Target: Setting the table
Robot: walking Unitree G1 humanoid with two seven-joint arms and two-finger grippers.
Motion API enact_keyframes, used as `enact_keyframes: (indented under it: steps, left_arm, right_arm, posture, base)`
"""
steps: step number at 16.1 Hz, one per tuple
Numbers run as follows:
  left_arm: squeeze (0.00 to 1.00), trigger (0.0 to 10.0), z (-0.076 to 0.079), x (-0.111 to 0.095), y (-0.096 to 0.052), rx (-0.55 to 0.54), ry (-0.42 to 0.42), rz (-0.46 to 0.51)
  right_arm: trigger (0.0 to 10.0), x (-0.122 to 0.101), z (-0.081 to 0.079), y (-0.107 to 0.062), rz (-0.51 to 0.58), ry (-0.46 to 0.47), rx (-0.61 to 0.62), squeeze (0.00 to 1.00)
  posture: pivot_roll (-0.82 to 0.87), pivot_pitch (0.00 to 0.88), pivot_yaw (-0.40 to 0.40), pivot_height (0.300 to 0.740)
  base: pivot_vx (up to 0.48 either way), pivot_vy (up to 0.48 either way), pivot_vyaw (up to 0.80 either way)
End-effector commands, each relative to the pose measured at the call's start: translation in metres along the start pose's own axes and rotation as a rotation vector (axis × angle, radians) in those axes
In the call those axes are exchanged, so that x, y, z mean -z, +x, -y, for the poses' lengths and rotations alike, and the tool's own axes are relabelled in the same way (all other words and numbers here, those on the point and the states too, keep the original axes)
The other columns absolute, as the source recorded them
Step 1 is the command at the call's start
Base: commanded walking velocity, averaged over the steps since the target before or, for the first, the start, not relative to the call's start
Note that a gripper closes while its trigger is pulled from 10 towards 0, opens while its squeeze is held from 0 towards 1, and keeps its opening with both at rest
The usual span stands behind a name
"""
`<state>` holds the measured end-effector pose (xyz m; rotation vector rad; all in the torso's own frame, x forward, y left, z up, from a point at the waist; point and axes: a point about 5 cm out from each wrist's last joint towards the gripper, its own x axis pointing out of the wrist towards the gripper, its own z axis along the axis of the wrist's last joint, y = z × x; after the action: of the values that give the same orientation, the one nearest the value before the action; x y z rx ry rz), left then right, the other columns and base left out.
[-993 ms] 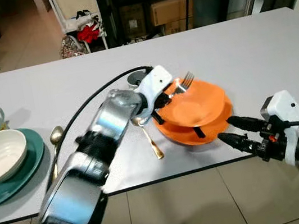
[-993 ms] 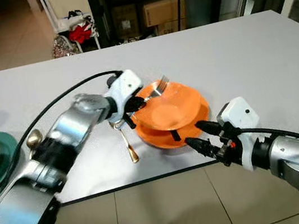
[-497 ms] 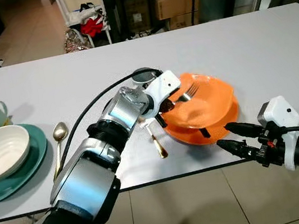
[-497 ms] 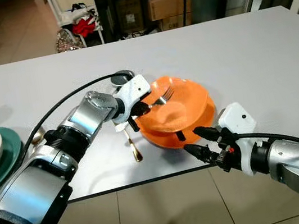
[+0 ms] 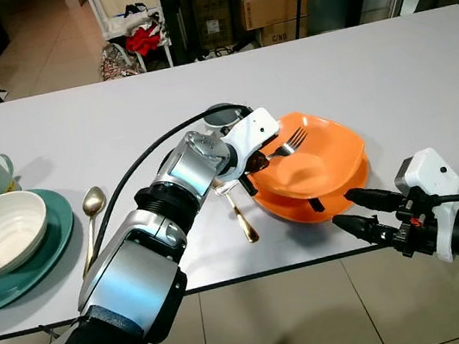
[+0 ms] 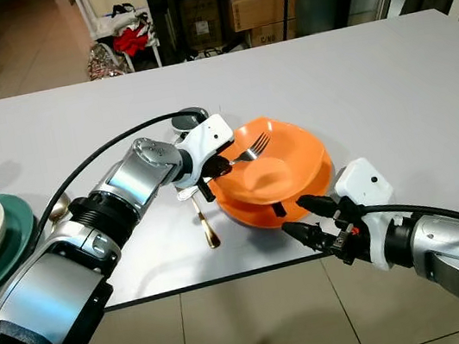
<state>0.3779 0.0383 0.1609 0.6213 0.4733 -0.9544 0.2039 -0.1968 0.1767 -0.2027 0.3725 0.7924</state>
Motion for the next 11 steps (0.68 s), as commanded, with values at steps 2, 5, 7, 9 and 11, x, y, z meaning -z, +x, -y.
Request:
enact_keyframes:
  steps: [2,5,7,9,11]
  left_arm:
    - [0.0,10.0,-0.003,-0.002,-0.002,-0.006,0.005,-0.004]
    - [0.0,10.0,-0.003,-0.002,-0.002,-0.006,0.005,-0.004]
    - [0.0,10.0,-0.003,-0.002,-0.002,-0.006,0.005,-0.004]
    - [1.0,10.0,-0.006,-0.008,-0.003,0.002,-0.015,0.025]
    - [1.0,10.0,-0.009,-0.016,-0.006,0.009,-0.052,0.074]
  right_arm:
    - [10.0,-0.002,-0.003,-0.001,0.005,-0.017,-0.013,0.0]
    - [10.0,-0.002,-0.003,-0.001,0.005,-0.017,-0.013,0.0]
    - [10.0,-0.002,-0.003,-0.001,0.005,-0.017,-0.013,0.0]
    - [10.0,-0.002,-0.002,-0.001,0.001,-0.02,-0.013,0.0]
    - [10.0,-0.001,0.0,-0.001,-0.004,-0.025,-0.012,0.0]
  posture:
    - [-0.03,0.0,0.076,0.74]
    - [-0.03,0.0,0.076,0.74]
    - [-0.03,0.0,0.076,0.74]
    - [-0.03,0.0,0.076,0.74]
    - [-0.03,0.0,0.074,0.74]
  base:
    - [0.0,0.0,0.0]
    - [0.0,0.0,0.0]
    - [0.0,0.0,0.0]
    - [0.0,0.0,0.0]
    - [0.0,0.0,0.0]
